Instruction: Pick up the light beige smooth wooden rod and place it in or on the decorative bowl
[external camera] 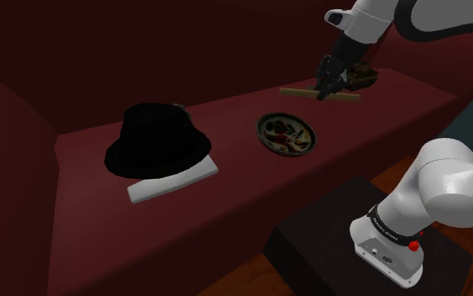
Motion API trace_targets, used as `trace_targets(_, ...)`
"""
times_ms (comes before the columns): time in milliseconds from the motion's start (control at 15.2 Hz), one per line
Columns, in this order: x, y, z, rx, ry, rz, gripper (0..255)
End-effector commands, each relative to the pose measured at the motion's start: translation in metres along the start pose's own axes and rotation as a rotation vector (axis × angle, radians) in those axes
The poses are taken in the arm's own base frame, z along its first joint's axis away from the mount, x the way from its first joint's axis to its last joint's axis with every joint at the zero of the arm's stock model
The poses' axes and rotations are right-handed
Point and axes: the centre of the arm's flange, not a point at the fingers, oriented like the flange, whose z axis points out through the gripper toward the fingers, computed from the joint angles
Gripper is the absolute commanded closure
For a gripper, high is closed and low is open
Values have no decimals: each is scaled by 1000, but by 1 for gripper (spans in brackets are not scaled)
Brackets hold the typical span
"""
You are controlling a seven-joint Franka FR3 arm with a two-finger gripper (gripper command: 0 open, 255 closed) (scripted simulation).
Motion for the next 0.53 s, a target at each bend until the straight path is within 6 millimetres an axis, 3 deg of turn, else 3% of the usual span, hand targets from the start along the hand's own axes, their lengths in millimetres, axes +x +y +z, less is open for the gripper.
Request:
trace_targets(0, 22, -16, 3, 0, 0, 1, 255)
trace_targets(462, 96, -64, 5, 0, 0, 1, 255)
